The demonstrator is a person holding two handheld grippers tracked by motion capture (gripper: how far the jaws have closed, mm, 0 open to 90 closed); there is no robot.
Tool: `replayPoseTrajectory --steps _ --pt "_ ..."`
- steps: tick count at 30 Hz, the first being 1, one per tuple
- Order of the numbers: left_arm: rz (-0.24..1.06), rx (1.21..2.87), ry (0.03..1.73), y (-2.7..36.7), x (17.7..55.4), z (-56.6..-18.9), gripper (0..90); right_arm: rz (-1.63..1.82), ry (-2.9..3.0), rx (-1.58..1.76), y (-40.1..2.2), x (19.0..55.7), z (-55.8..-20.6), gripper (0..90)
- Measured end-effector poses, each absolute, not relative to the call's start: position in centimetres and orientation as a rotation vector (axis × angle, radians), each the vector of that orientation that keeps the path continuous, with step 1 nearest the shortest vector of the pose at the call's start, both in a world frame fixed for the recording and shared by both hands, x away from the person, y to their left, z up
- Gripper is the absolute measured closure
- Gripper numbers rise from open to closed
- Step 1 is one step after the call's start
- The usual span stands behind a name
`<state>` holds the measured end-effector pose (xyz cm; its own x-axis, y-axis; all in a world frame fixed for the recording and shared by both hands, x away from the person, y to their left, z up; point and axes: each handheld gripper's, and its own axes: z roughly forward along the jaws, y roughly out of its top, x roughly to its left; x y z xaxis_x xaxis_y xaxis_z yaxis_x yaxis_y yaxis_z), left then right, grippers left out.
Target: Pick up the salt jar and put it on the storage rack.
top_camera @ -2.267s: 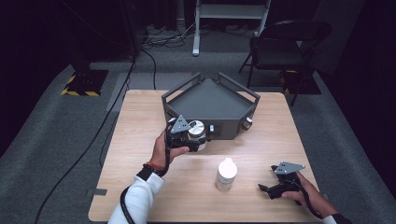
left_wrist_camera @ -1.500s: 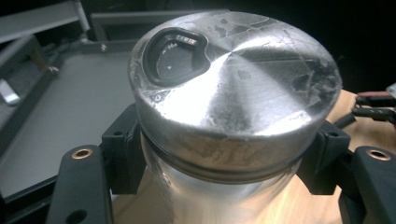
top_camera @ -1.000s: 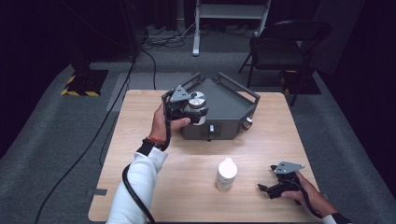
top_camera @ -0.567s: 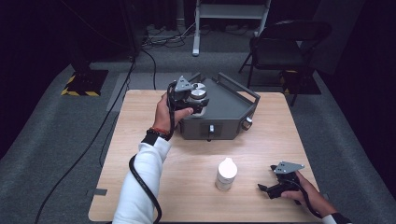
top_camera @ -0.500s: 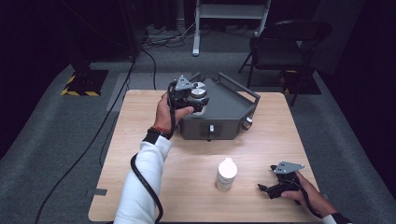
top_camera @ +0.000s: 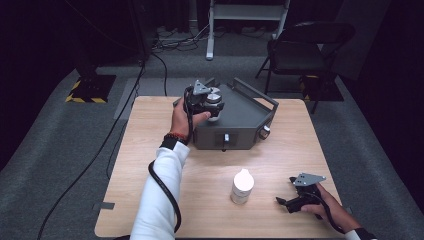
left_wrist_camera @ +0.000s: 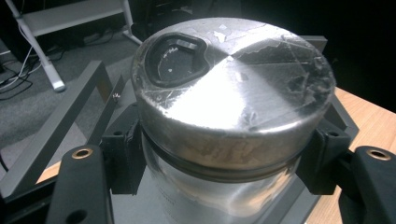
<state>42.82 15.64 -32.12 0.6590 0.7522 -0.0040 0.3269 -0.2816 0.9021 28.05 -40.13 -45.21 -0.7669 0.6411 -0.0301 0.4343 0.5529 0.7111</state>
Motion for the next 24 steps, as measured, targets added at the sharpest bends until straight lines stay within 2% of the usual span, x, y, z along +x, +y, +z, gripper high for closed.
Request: replayPoseTrajectory --steps 24 --pt "0.528 1.897 0.889 15.0 43.4 -33.9 30.0 1.032 2.508 0.885 -40.2 28.1 -45.2 0.0"
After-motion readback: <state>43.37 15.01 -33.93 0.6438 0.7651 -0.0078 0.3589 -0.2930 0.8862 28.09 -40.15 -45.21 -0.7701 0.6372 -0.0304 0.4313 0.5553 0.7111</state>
